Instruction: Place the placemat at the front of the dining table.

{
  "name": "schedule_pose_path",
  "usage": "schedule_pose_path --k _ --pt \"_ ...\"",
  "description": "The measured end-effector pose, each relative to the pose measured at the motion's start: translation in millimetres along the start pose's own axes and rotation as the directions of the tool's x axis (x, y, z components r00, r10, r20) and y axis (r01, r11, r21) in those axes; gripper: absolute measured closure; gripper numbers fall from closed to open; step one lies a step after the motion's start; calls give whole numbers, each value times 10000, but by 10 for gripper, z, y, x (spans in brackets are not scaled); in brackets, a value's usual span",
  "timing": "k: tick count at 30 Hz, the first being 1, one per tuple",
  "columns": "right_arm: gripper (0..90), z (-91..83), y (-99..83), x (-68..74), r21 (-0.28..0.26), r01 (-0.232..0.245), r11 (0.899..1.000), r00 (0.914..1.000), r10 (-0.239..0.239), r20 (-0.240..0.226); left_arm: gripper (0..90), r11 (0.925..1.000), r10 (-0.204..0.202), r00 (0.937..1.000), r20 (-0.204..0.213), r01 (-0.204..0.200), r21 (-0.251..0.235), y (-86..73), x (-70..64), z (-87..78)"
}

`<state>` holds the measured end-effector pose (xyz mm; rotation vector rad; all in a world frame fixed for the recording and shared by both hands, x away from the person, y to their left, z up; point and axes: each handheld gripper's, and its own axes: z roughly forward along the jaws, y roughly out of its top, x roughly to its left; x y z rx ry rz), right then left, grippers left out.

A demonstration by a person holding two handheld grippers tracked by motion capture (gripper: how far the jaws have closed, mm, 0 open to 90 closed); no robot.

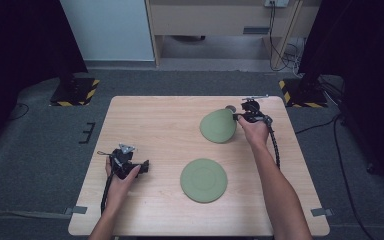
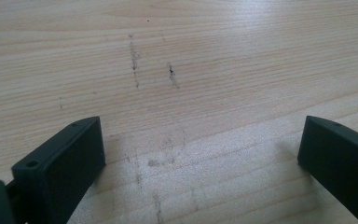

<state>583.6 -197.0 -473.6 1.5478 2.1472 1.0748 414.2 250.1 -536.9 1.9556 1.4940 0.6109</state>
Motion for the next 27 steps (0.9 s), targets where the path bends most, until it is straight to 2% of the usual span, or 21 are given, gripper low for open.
schedule_pose_path --k 7,21,22,24,27 --pt "861 81 -30 -48 76 -115 9999 9999 114 123 0 10000 2 10000 1 -2 1 0 0 0" --pt "827 247 -136 -203 396 -658 9970 9973 644 354 0 10000 4 10000 6 -4 5 1 0 1" --pt "809 261 -146 -216 427 -694 9967 9968 676 416 0 10000 6 10000 8 -6 5 1 1 1" --pt "667 276 -159 -241 308 -903 9954 9954 892 352 0 10000 22 10000 34 -22 10 4 2 4" --pt "500 258 -162 -267 212 -928 9955 9936 912 670 0 10000 48 10000 64 -48 3 10 4 11"
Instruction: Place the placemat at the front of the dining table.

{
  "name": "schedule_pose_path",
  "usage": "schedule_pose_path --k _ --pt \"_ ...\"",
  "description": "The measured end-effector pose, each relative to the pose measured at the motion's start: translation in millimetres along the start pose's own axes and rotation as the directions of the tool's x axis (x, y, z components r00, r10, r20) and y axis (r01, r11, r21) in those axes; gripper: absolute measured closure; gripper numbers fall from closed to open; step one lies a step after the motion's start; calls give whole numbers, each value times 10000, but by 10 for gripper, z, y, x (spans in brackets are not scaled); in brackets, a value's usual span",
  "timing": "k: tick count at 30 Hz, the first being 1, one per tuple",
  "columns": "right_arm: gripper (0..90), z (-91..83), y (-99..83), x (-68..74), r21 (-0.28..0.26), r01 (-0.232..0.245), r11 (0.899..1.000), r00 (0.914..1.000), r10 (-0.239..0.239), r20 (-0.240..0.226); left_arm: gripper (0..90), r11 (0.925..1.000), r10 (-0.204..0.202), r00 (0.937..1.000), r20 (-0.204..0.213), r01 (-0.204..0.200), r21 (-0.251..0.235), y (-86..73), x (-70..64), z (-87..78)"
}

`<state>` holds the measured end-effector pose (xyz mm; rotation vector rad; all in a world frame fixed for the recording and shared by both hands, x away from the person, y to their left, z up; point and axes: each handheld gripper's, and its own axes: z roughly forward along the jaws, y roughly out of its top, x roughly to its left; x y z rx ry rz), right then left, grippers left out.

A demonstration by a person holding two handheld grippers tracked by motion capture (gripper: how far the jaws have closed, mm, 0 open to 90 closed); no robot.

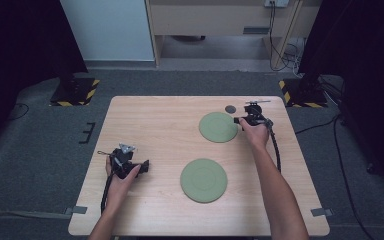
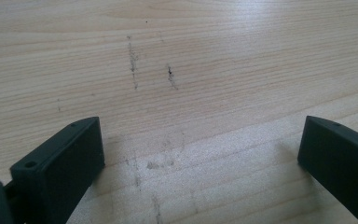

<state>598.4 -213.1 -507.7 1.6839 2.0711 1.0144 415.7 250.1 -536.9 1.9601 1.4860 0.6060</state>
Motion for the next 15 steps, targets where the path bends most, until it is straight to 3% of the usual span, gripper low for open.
schedule_pose_path --k 1,3,6,13,15 --pt "438 -11 0 -16 56 7 10000 9999 -7 159 0 10000 1 10000 1 -1 1 0 0 0" --pt "415 -54 2 -38 98 -42 9999 9993 38 377 0 10000 2 10000 3 -2 -1 0 0 0" --pt "374 -141 5 -60 -61 -74 10000 9991 76 426 0 10000 20 10000 24 -20 5 3 2 2" --pt "173 -370 -22 -21 -114 50 9999 9987 -44 517 0 9999 110 9999 115 -110 5 22 16 21" --pt "157 -447 -27 -5 -147 97 9998 9984 -89 550 0 9999 113 9999 122 -113 4 22 17 22"
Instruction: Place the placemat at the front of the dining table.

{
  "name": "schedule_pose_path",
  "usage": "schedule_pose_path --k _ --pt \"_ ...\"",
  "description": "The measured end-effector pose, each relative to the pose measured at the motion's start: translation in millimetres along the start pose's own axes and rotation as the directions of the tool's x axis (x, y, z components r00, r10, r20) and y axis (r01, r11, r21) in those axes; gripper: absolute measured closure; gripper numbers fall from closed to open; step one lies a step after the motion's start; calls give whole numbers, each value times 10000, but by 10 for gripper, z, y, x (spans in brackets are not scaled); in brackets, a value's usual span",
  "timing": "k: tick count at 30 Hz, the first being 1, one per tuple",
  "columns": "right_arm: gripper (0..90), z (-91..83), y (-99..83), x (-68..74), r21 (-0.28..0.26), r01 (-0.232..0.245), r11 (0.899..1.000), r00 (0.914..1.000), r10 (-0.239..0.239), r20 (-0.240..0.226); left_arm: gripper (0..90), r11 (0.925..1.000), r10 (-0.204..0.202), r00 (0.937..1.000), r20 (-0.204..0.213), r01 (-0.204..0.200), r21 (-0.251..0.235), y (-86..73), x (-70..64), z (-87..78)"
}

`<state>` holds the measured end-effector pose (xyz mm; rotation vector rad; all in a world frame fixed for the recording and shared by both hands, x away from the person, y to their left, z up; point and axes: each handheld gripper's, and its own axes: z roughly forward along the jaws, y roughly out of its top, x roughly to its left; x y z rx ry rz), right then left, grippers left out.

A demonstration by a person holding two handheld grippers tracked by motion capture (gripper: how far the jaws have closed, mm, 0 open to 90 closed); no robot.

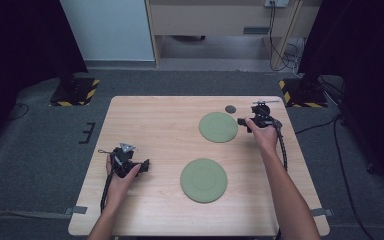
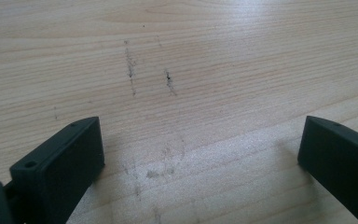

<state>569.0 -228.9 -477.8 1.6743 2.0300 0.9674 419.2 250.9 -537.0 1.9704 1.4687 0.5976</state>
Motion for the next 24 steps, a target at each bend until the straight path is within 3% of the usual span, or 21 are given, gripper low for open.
schedule_pose_path --k 12,24 --pt "97 -524 -63 84 -591 311 9978 9994 -302 165 0 10000 88 9999 78 -88 -1 -4 9 -4" --pt "85 -731 -221 80 -742 439 9963 9990 -434 82 0 10000 91 9999 74 -91 0 -6 9 -6"
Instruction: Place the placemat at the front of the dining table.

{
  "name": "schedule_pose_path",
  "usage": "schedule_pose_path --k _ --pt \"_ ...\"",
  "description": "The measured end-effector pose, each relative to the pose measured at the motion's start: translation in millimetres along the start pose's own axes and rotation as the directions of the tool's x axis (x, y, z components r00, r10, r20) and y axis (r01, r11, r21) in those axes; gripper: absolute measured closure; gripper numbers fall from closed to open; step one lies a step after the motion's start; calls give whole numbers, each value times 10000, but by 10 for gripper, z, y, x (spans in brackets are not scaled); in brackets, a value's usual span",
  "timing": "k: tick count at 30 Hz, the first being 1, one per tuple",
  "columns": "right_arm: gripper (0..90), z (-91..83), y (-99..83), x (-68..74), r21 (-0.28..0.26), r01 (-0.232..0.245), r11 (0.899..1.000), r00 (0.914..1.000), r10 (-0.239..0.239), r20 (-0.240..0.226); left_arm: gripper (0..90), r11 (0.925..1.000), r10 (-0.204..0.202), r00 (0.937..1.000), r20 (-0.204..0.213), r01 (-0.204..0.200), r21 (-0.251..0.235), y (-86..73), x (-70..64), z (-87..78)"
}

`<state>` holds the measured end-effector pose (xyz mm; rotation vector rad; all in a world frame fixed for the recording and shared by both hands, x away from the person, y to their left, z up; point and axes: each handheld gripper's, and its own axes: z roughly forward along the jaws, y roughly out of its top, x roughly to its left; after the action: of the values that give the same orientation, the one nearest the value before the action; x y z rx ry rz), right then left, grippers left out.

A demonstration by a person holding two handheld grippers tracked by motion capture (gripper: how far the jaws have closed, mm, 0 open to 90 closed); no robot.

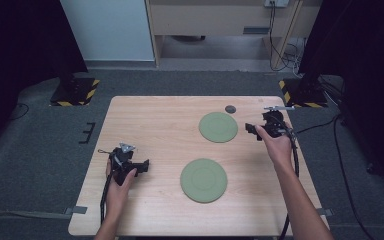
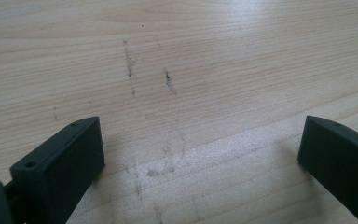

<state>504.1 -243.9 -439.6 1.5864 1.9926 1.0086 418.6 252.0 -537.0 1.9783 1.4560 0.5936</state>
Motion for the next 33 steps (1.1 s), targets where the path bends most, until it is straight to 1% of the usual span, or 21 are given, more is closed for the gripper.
schedule_pose_path --k 3,7,10,11,13,14,15,19,23,26,28,33 --pt "87 -48 -48 34 -167 -44 9999 10000 43 -60 0 10000 -2 10000 0 2 -1 0 0 0" --pt "83 -91 -93 67 -171 69 9998 9998 -72 -173 0 10000 -2 10000 0 2 0 0 0 0" --pt "82 -111 -116 67 -180 45 9998 9998 -49 -209 0 10000 -3 10000 0 3 -1 0 0 0" --pt "81 -118 -126 65 -188 -64 9998 9997 59 -239 0 10000 -5 10000 0 5 -1 0 0 0" --pt "76 -129 -160 66 -182 -62 9998 10000 60 -64 0 10000 -4 10000 1 4 0 0 0 0" --pt "74 -134 -181 70 -175 -92 9998 10000 92 5 0 10000 -3 10000 -1 3 0 0 0 0" --pt "74 -139 -212 69 -174 -144 9997 9999 143 -36 0 10000 -6 10000 0 6 -1 0 0 0" --pt "75 -149 -309 70 -72 -33 10000 10000 33 -63 0 10000 -4 10000 -1 4 0 0 0 0" --pt "81 -166 -440 69 31 -178 9998 9998 178 -113 0 10000 -5 10000 -2 5 1 0 0 0" --pt "82 -161 -548 67 133 -52 9999 9999 54 -150 0 10000 -5 10000 -2 5 -1 0 0 0" --pt "86 -167 -594 66 148 -108 9998 9998 111 -190 0 10000 -3 10000 -2 3 0 0 0 0" --pt "90 -186 -701 63 231 48 9997 9997 -43 -242 0 10000 -3 10000 -3 3 1 0 0 0"
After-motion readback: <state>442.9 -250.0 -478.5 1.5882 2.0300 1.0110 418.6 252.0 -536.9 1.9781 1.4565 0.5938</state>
